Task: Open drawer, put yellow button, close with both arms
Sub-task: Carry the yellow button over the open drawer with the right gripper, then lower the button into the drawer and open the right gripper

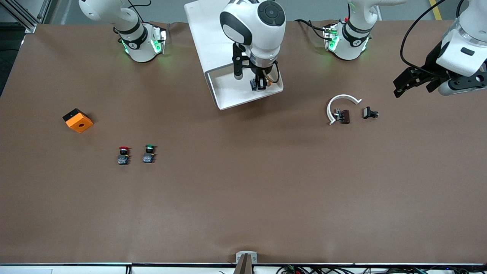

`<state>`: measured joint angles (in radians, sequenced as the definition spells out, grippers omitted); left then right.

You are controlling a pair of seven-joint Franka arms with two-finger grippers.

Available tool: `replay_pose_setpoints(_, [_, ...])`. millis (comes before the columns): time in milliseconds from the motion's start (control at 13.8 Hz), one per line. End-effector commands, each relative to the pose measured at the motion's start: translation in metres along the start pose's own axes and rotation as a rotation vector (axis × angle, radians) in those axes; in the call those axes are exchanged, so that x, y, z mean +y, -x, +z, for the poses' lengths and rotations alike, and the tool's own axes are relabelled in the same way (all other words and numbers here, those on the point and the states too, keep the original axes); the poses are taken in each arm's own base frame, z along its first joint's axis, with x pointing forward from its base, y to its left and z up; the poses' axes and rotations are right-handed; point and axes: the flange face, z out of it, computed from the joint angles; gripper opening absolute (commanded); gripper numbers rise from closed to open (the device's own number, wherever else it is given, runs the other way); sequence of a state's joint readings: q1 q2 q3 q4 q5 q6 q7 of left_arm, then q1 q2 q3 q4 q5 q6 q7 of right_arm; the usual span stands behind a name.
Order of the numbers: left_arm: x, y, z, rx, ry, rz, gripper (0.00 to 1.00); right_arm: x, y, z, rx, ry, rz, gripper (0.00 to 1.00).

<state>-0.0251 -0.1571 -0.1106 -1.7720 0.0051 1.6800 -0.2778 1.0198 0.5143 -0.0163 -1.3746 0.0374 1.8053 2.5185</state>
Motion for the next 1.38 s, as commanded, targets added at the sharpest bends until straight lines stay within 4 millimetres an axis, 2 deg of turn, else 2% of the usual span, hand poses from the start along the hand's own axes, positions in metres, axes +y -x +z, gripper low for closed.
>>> replay_pose_setpoints(0, [-0.003,0.003,0.0,0.0,-0.02,0.029,1.0,0.002,0.008,-0.003,0.005,-0.02,0.025,0.0])
replay_pose_setpoints(72, [-0.002,0.002,0.003,-0.008,-0.021,0.034,1.0,0.001,0.008,-0.001,0.006,-0.015,0.027,0.0])
replay_pose_setpoints(217, [0.001,-0.001,0.009,-0.018,-0.022,0.106,1.0,-0.002,0.006,-0.002,0.006,-0.012,0.011,1.0])
replay_pose_setpoints(362, [-0.004,-0.003,0.012,-0.026,-0.022,0.181,1.0,-0.008,0.003,-0.005,-0.013,0.002,-0.107,1.0])
replay_pose_setpoints(580, [-0.016,-0.005,0.012,-0.035,-0.023,0.186,1.0,-0.029,-0.011,-0.025,-0.12,0.053,-0.348,1.0])
replay_pose_setpoints(797, [-0.022,-0.008,0.015,-0.041,-0.024,0.166,1.0,-0.059,-0.045,-0.05,-0.166,0.086,-0.663,1.0])
replay_pose_setpoints(870, [-0.02,-0.012,0.023,-0.055,-0.023,0.152,1.0,-0.069,-0.058,-0.058,-0.165,0.094,-0.736,1.0])
replay_pose_setpoints(1014, [-0.007,-0.018,0.038,-0.066,-0.01,0.128,1.0,-0.091,-0.091,-0.064,-0.167,0.121,-0.879,1.0])
replay_pose_setpoints(1159, [0.032,-0.022,0.061,-0.072,-0.008,0.118,1.0,-0.111,-0.138,-0.089,-0.178,0.117,-1.084,1.0])
replay_pose_setpoints(1304, [0.075,-0.02,0.088,-0.095,-0.01,0.091,1.0,-0.137,-0.188,-0.102,-0.2,0.106,-1.229,1.0])
